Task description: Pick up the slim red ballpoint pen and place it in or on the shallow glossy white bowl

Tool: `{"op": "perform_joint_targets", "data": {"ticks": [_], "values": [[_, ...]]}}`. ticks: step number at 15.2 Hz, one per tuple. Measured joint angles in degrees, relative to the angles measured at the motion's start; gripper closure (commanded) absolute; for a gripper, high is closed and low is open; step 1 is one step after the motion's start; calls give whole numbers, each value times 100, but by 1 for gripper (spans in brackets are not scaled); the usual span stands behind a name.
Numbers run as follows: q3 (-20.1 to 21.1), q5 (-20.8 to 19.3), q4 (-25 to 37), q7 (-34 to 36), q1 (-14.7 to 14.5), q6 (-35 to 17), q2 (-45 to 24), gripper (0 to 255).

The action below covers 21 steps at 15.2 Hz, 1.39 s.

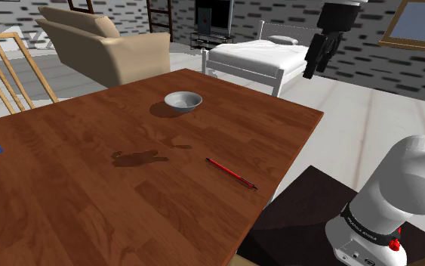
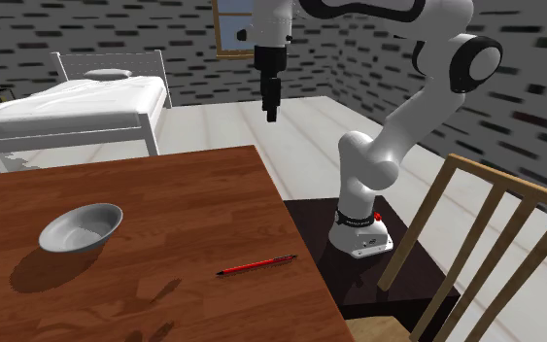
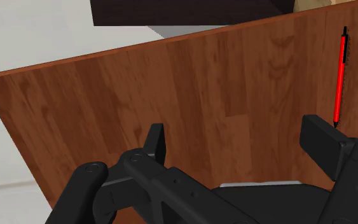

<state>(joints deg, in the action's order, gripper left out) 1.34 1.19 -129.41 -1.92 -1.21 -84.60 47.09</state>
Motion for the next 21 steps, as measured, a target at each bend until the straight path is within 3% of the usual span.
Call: {"op": "perform_joint_targets", "data": {"ticks": [8,21], "values": [[532,427,-826,424,-245,-578,159,0],[1918,1516,-2034,1340,-929,-2279,-425,0]]}}
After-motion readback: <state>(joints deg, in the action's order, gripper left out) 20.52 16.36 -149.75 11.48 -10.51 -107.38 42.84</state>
